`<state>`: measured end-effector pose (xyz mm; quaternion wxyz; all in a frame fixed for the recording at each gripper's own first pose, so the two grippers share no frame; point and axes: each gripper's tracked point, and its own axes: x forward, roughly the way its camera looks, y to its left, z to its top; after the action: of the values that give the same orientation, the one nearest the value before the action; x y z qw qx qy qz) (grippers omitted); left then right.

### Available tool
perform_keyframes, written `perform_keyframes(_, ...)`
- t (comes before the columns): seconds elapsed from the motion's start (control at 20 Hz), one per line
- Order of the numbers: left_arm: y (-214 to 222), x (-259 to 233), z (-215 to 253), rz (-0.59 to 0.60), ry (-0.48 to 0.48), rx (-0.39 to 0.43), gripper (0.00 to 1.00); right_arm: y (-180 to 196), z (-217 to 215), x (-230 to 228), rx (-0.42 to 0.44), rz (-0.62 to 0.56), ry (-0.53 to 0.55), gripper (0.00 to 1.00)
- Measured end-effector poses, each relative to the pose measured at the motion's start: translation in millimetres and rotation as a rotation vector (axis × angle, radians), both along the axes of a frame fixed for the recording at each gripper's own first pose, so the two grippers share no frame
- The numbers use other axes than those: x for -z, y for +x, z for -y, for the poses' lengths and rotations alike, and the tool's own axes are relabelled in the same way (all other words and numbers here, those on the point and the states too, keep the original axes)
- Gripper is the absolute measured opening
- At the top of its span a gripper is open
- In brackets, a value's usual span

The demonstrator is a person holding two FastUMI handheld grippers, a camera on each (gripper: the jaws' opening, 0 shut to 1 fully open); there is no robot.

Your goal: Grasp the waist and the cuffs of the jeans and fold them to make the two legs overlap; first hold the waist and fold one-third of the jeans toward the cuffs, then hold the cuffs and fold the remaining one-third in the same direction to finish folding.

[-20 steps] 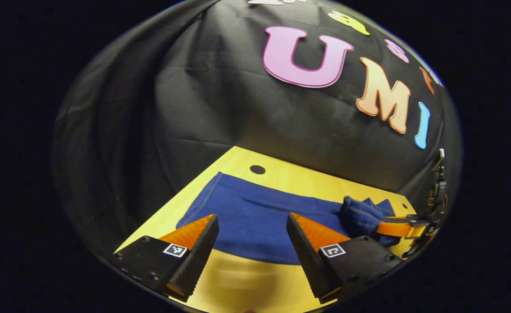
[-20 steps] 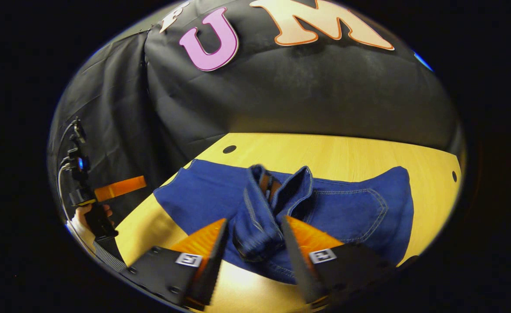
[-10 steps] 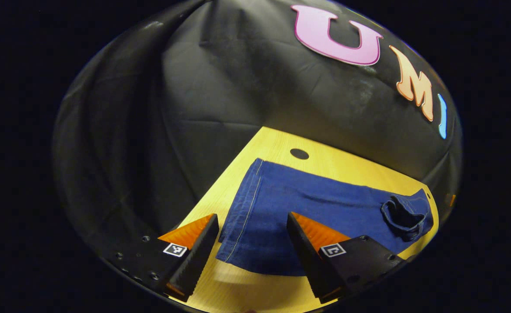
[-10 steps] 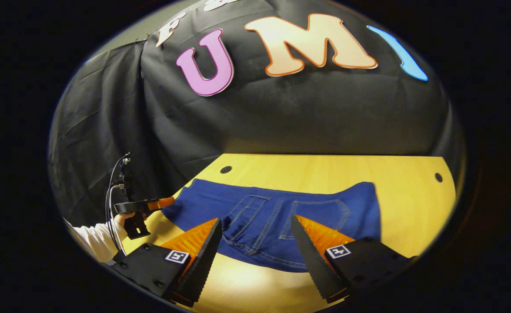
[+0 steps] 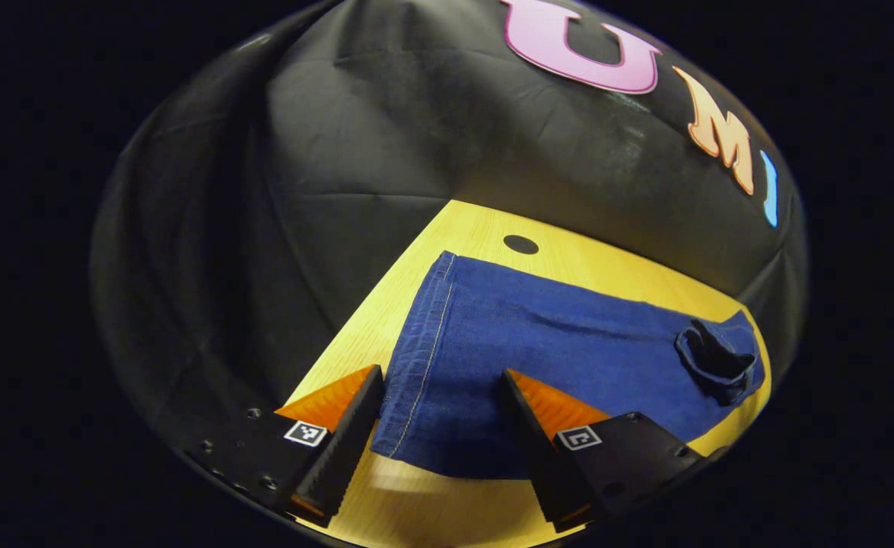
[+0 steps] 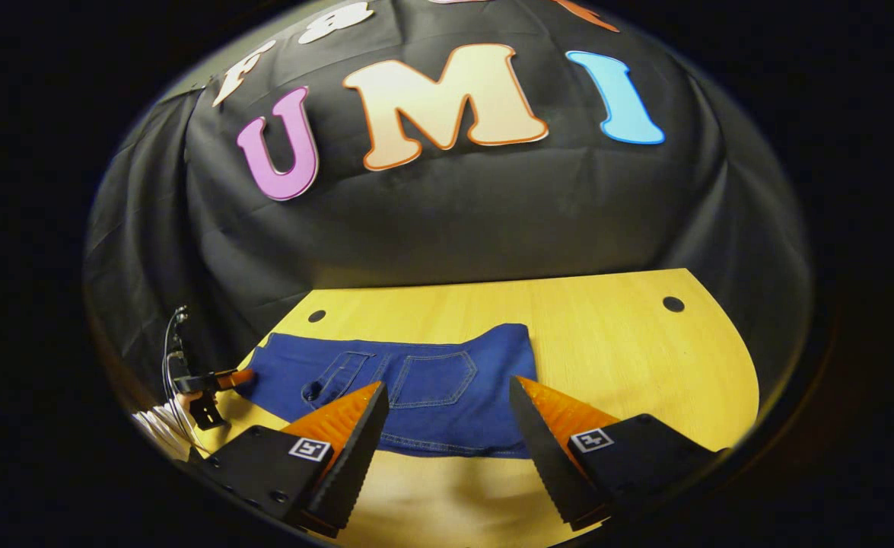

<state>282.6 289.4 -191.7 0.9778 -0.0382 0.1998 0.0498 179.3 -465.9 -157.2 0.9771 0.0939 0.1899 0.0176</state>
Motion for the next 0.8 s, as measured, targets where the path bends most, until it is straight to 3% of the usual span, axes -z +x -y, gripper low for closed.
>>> perform_keyframes(0.1, -2.9, 3.2, 2.2, 0.001, 0.052, 0.022, 0.9, -5.6, 8.5, 0.2, 0.018, -0.002, 0.018, 0.94)
perform_keyframes(0.3, -3.7, 0.5, -4.0, 0.008, 0.034, 0.036, 0.76, -10.4, 18.8, -1.8, 0.032, -0.001, 0.012, 0.98)
perform_keyframes(0.35, -4.3, -0.7, -0.1, 0.007, 0.03, 0.048, 0.66, -11.0, 18.8, -2.4, 0.032, -0.001, 0.014, 0.98)
perform_keyframes(0.4, -2.3, -2.8, 4.0, 0.013, 0.016, 0.057, 0.63, -12.1, 19.5, -4.2, 0.03, 0.001, 0.016, 0.98)
perform_keyframes(0.6, 4.3, -4.5, 20.0, -0.019, -0.001, 0.055, 0.17, -21.0, 29.3, -9.2, 0.037, 0.01, 0.002, 0.98)
perform_keyframes(0.8, 2.0, -13.2, 18.1, -0.001, -0.006, -0.018, 0.0, -34.0, 51.1, -13.1, 0.061, 0.013, -0.022, 0.98)
